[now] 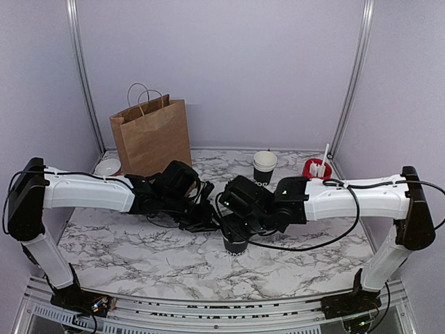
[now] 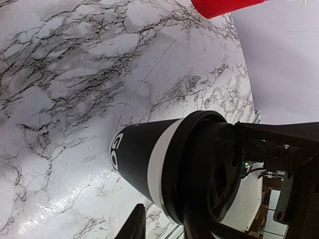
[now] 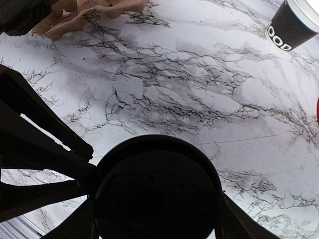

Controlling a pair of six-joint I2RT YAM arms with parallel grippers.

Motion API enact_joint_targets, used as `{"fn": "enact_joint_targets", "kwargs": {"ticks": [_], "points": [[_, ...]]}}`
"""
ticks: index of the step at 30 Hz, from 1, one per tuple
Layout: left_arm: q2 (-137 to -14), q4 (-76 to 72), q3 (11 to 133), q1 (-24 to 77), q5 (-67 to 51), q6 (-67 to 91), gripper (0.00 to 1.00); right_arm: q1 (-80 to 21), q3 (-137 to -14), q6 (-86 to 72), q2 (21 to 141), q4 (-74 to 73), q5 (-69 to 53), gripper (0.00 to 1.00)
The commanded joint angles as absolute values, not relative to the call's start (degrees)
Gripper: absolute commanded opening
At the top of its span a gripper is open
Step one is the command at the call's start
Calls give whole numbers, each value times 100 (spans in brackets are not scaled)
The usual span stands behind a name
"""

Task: Pack the takeout coffee

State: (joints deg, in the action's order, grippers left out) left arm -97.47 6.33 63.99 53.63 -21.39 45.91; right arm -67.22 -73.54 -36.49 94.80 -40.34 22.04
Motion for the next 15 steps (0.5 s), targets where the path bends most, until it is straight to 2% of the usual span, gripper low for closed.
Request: {"fn": "enact_joint_targets", "kwargs": {"ticks": [1,15], "points": [[-9949,1144,6468,5447,-1679,4346,26,-6780,-7235,-3683,9665,-4095,2048,73],[-10006,1661,6671,5610,-1223,4337,21,-6794,-6923,-3675,9221,-3333,1950,79]]}}
